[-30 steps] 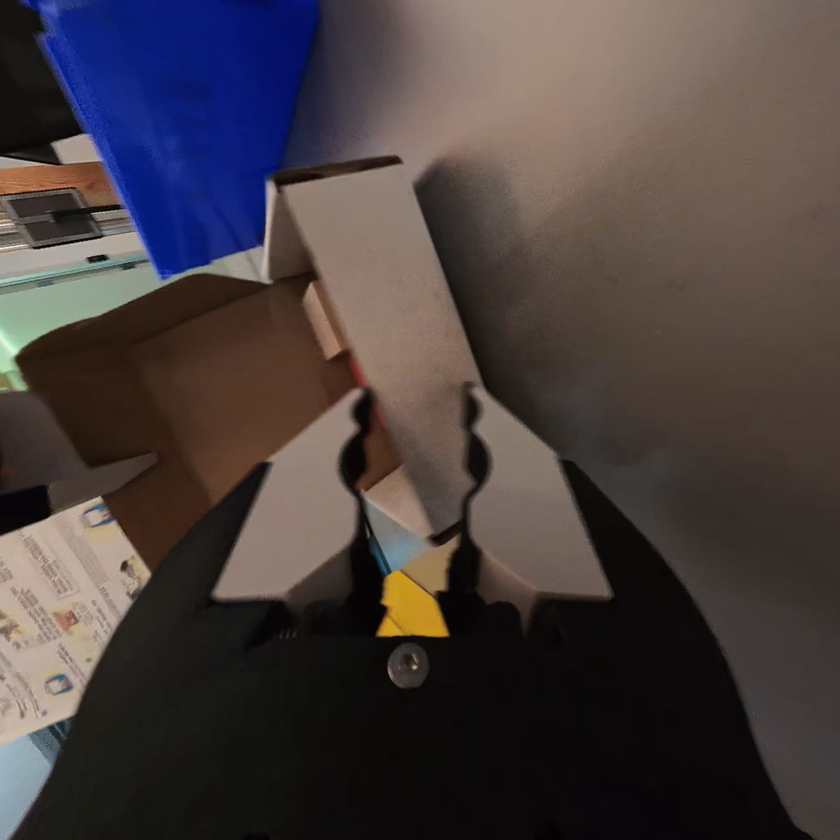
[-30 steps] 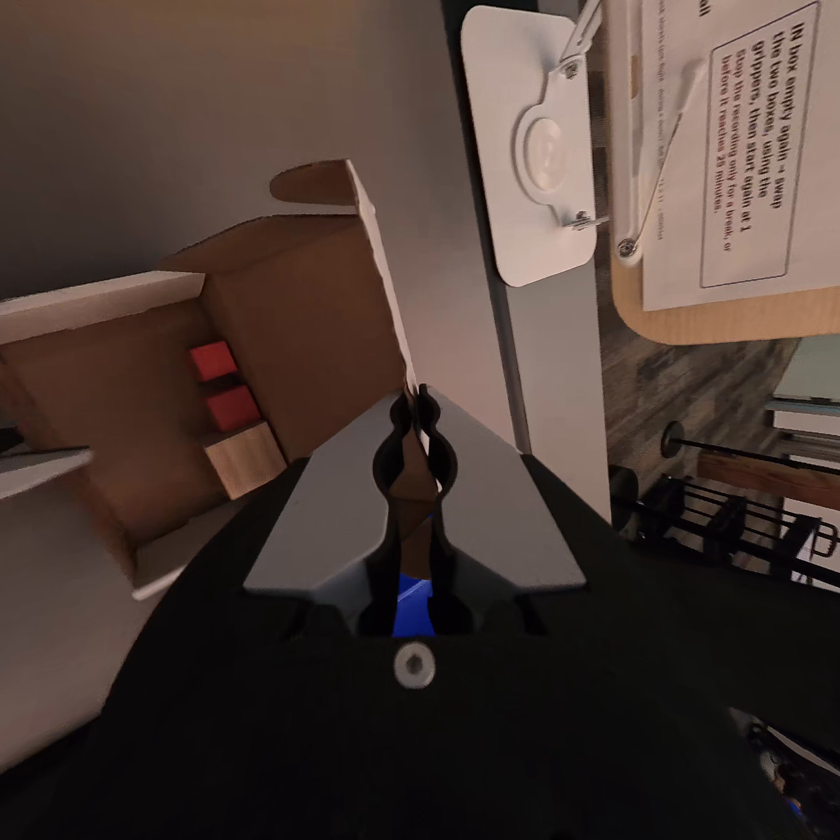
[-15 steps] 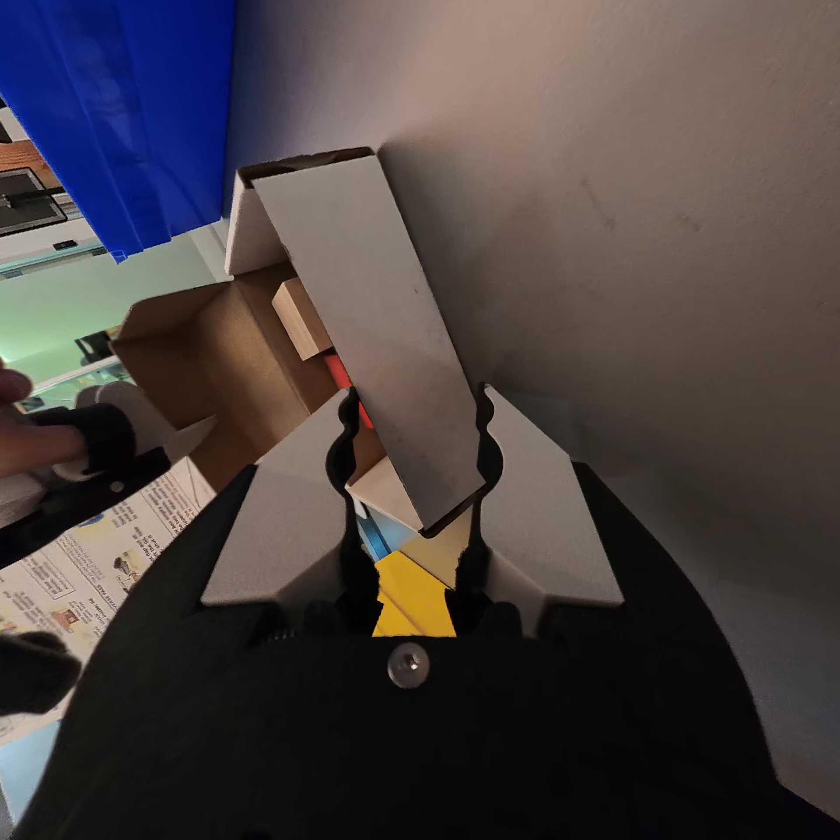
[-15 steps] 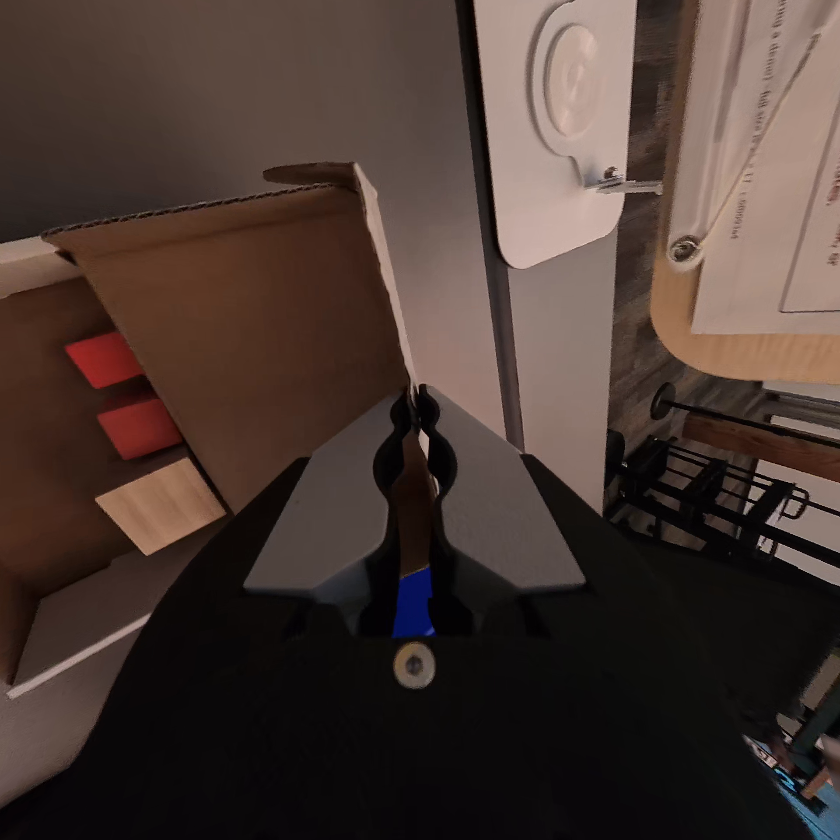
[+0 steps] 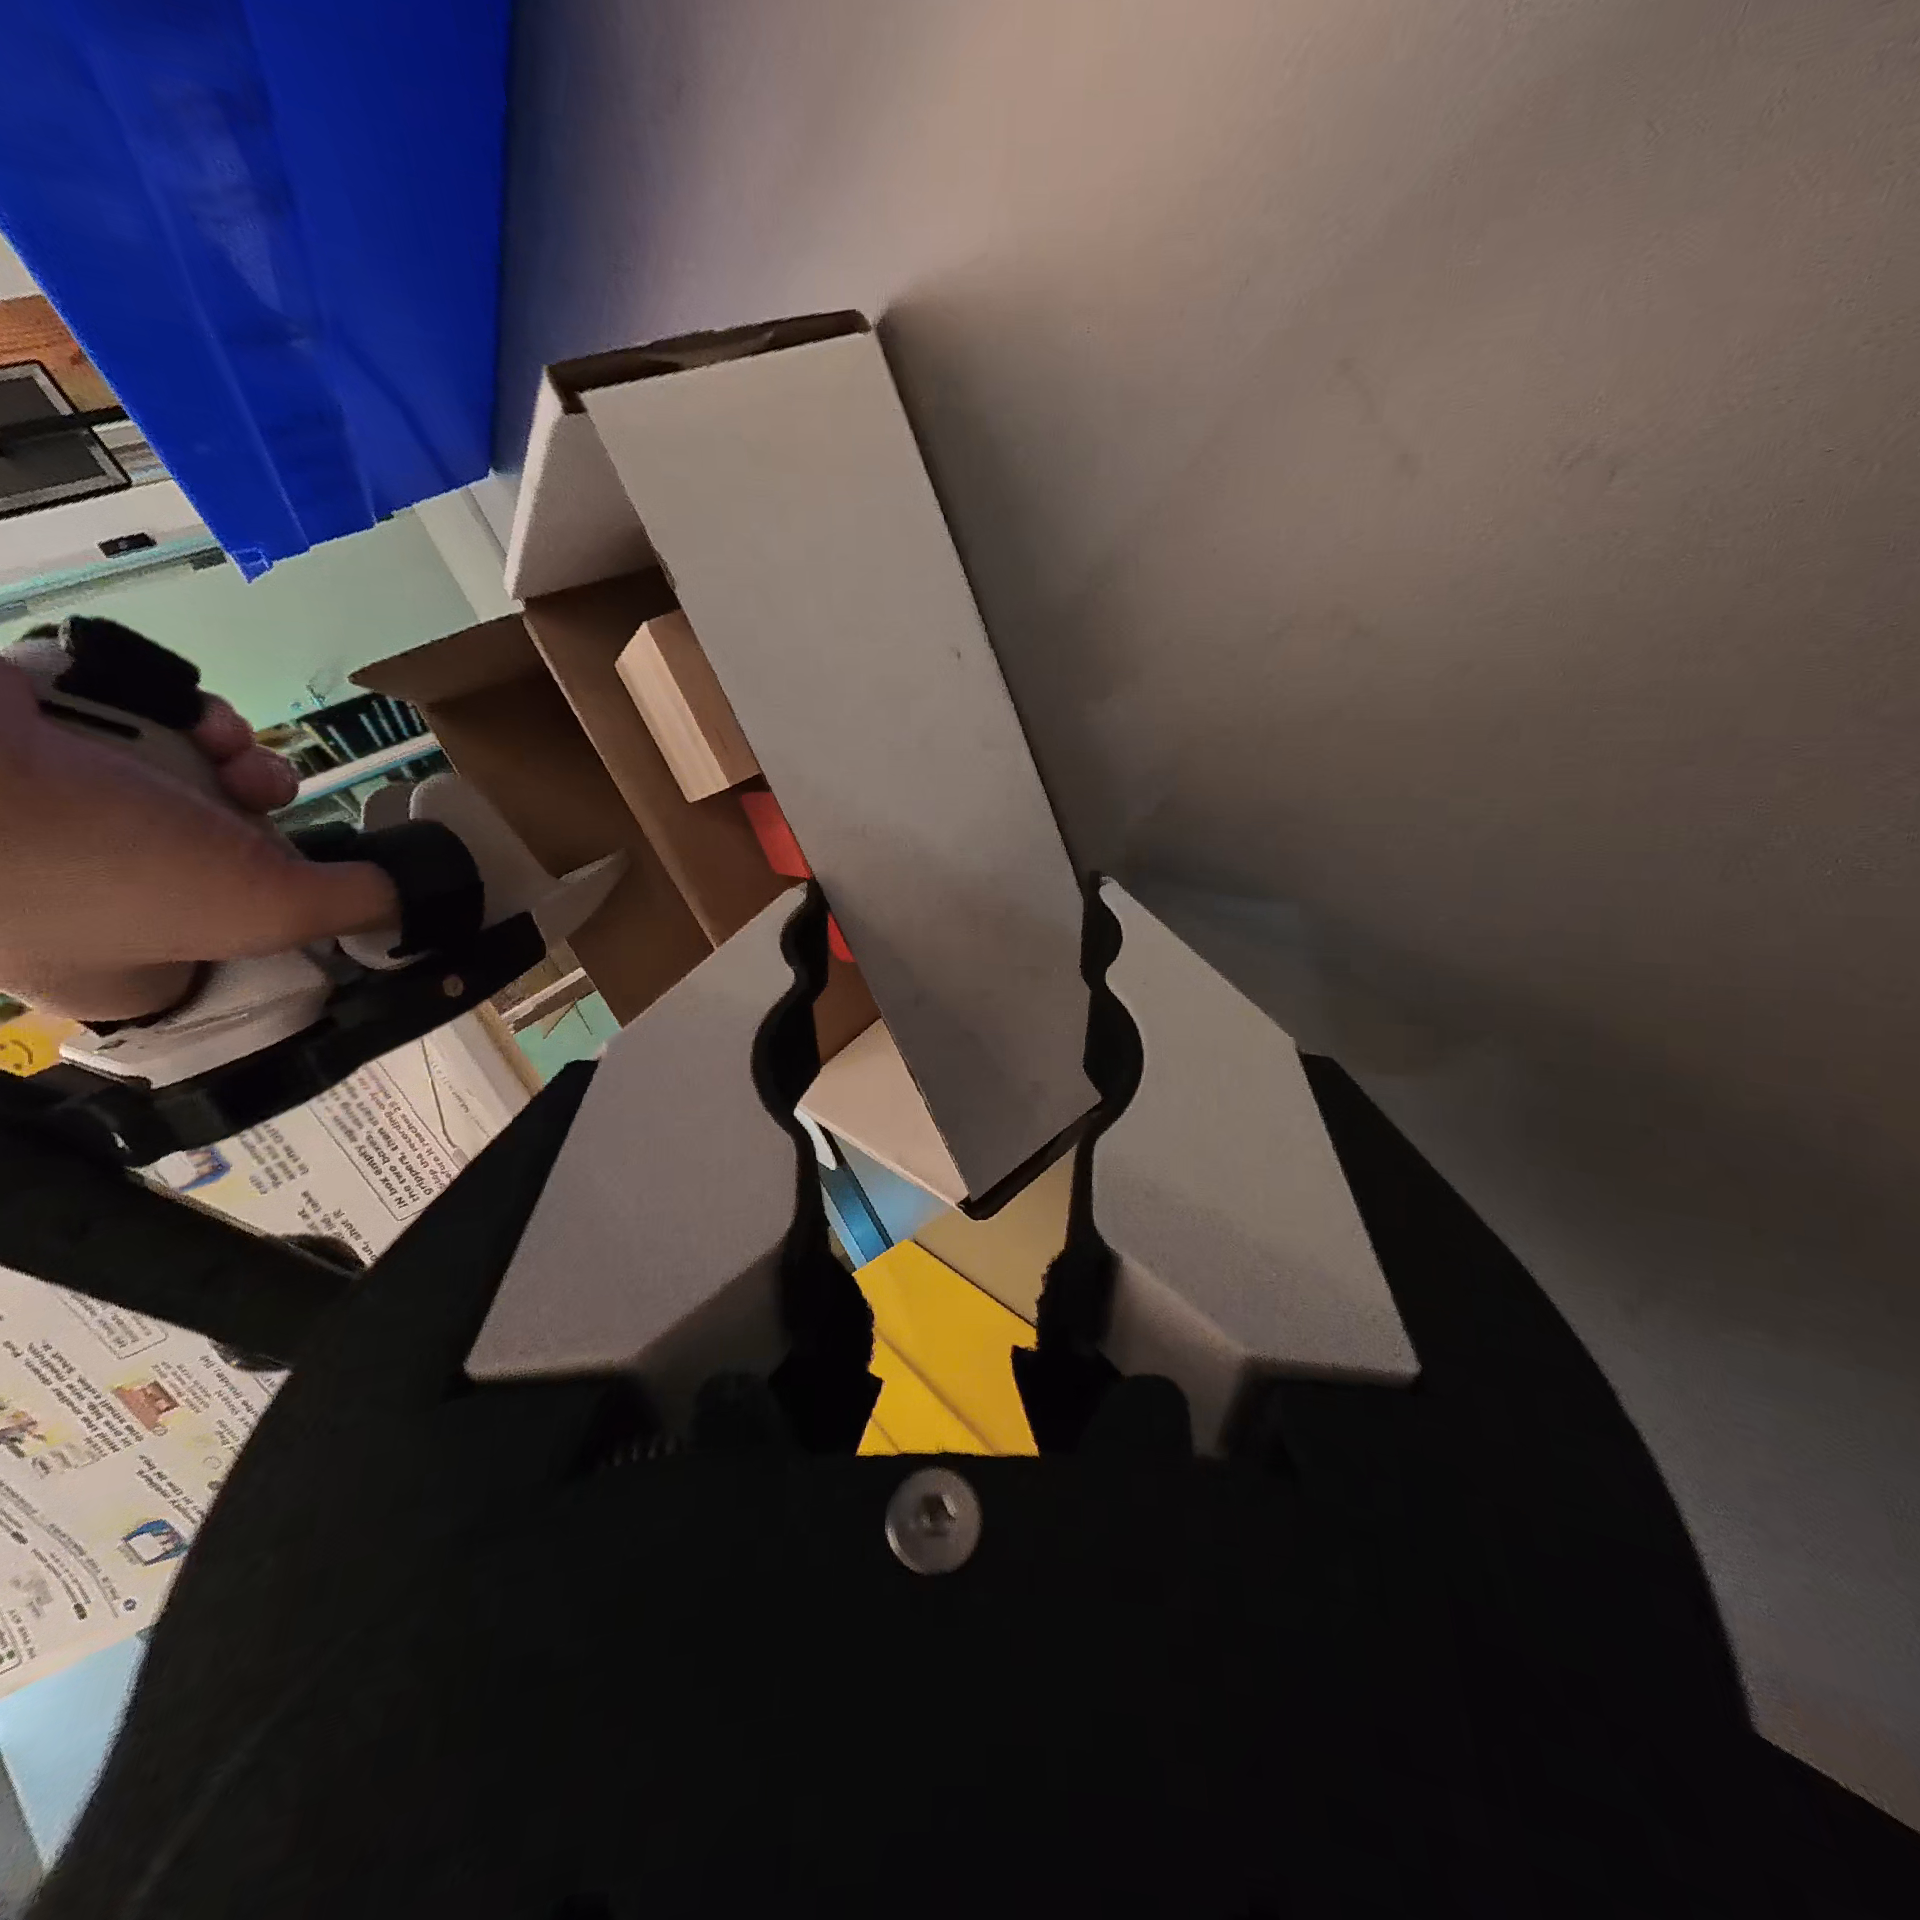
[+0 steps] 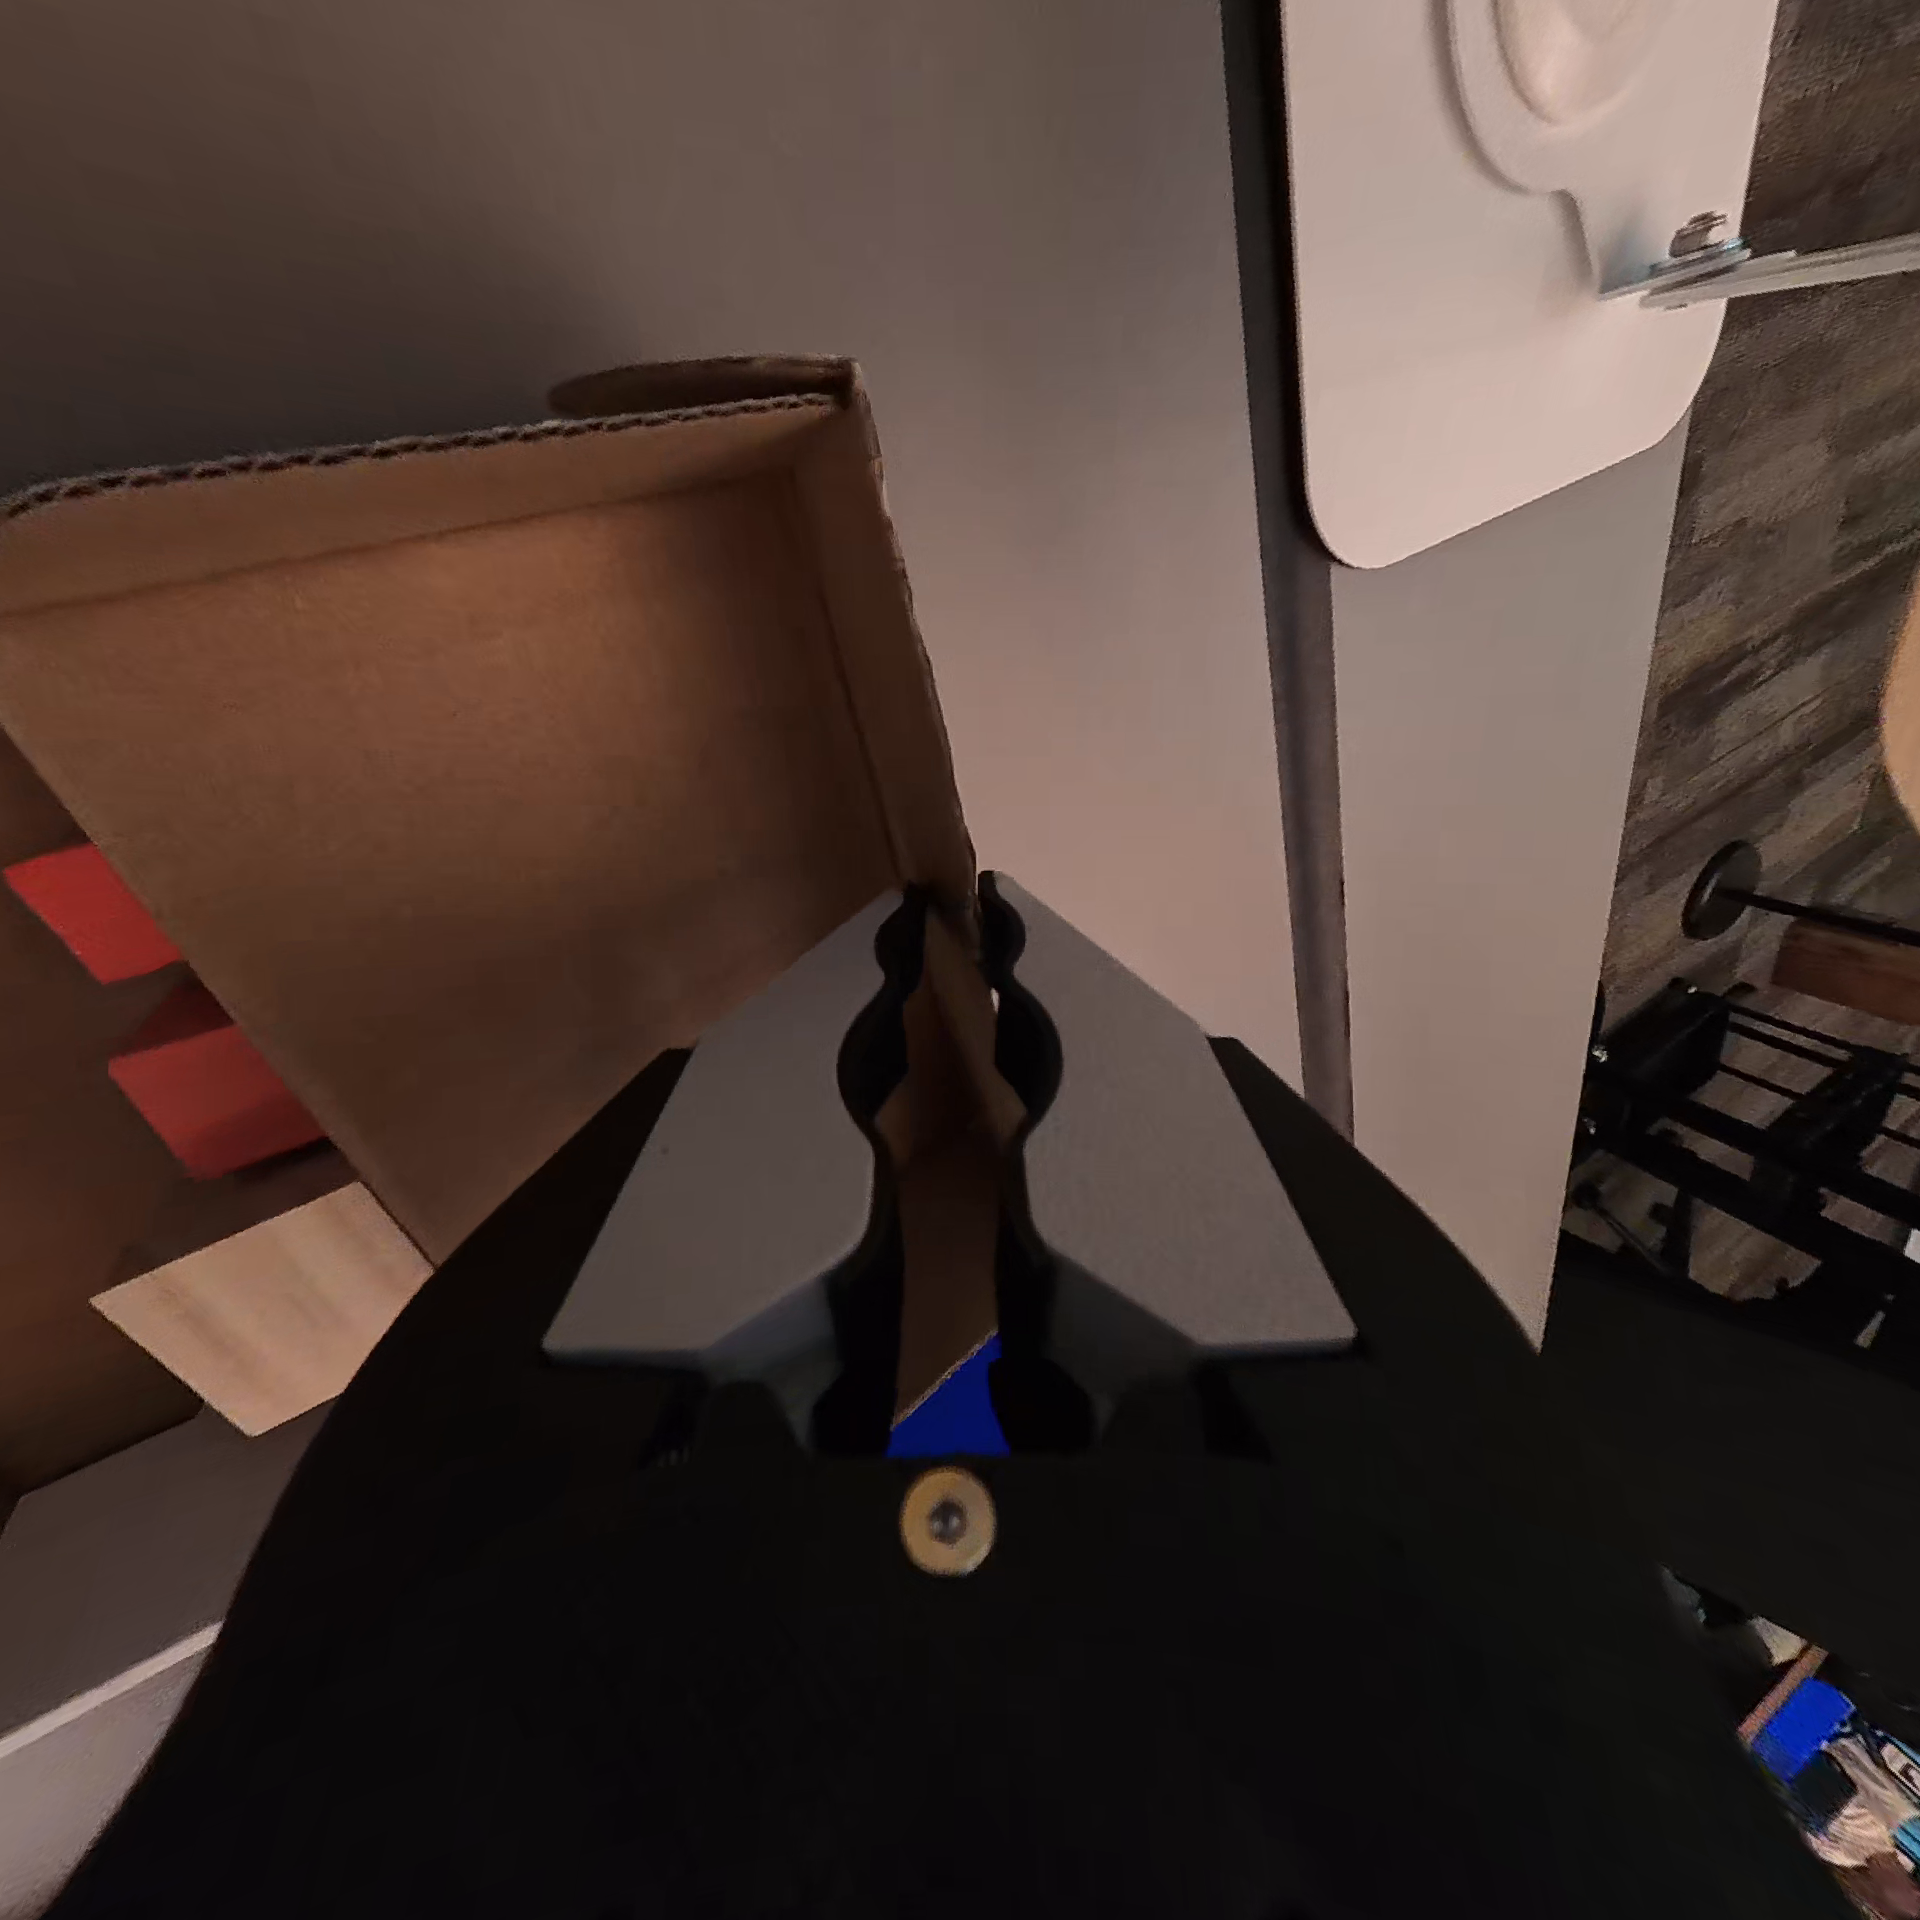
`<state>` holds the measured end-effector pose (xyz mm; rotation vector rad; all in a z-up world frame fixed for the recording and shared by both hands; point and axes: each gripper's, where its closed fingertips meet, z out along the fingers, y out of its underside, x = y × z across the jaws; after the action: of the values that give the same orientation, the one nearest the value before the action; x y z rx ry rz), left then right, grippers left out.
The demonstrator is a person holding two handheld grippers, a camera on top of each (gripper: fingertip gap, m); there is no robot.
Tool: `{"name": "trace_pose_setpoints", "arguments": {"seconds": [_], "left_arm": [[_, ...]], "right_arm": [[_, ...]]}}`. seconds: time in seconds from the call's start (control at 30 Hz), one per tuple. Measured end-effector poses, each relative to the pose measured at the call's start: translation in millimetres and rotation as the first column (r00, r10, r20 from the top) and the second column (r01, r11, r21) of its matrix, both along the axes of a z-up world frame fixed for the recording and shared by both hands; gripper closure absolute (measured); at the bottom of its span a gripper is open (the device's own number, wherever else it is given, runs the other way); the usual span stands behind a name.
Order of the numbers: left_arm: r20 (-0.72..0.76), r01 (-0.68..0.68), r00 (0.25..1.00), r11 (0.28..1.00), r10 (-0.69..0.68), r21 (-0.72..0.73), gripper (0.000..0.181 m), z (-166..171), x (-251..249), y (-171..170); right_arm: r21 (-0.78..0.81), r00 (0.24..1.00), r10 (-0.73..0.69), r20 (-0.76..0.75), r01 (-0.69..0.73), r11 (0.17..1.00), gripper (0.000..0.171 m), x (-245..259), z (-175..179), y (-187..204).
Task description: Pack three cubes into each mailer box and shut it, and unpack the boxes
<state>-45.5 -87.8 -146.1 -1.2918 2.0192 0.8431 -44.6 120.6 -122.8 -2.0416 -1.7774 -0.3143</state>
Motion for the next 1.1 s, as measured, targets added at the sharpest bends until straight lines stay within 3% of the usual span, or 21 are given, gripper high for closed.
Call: {"name": "trace_pose_setpoints", "arguments": {"seconds": [0.23, 0.43, 0.57, 0.73, 0.83, 0.93, 1.0, 1.1], "left_arm": [[-0.008, -0.002, 1.0, 1.0, 0.002, 0.011, 0.134, 0.3, -1.0, 1.6], [0.028, -0.007, 1.0, 1.0, 0.007, -0.016, 0.134, 1.5, 1.8, 0.4], [0.072, -0.005, 0.997, 0.999, 0.007, -0.034, 0.121, 4.9, 9.0, -4.0], [0.18, 0.043, 0.983, 0.997, -0.031, -0.058, 0.114, 23.4, 25.8, -19.1], [0.186, 0.066, 0.981, 0.995, -0.051, -0.077, 0.113, 30.1, 28.6, -31.5], [0.156, 0.078, 0.986, 0.993, -0.064, -0.089, 0.114, 28.2, 30.1, -41.7], [0.127, 0.08, 0.99, 0.993, -0.068, -0.092, 0.113, 23.5, 30.8, -45.8], [0.097, 0.082, 0.993, 0.993, -0.074, -0.085, 0.113, 18.0, 31.6, -48.0]], "right_arm": [[0.068, 1.0, 0.019, -0.014, -0.018, 0.998, 0.158, 1.2, 9.7, 2.8], [0.126, 0.997, 0.049, -0.055, -0.042, 0.991, 0.137, -0.7, 30.3, -1.5], [0.199, 0.993, 0.092, -0.08, -0.075, 0.977, 0.129, 1.1, 60.0, -8.3], [0.352, 0.972, 0.185, -0.147, -0.123, 0.928, 0.111, 3.8, 110.8, -33.9], [0.406, 0.935, 0.309, -0.176, -0.218, 0.888, 0.113, 5.6, 128.4, -72.9], [0.287, 0.875, 0.417, -0.244, -0.346, 0.893, 0.124, 9.6, 109.8, -123.4], [0.111, 0.887, 0.377, -0.268, -0.36, 0.926, 0.121, 19.6, 78.5, -143.8], [0.009, 0.917, 0.346, -0.199, -0.351, 0.936, 0.117, 35.6, 40.9, -146.7]]}}
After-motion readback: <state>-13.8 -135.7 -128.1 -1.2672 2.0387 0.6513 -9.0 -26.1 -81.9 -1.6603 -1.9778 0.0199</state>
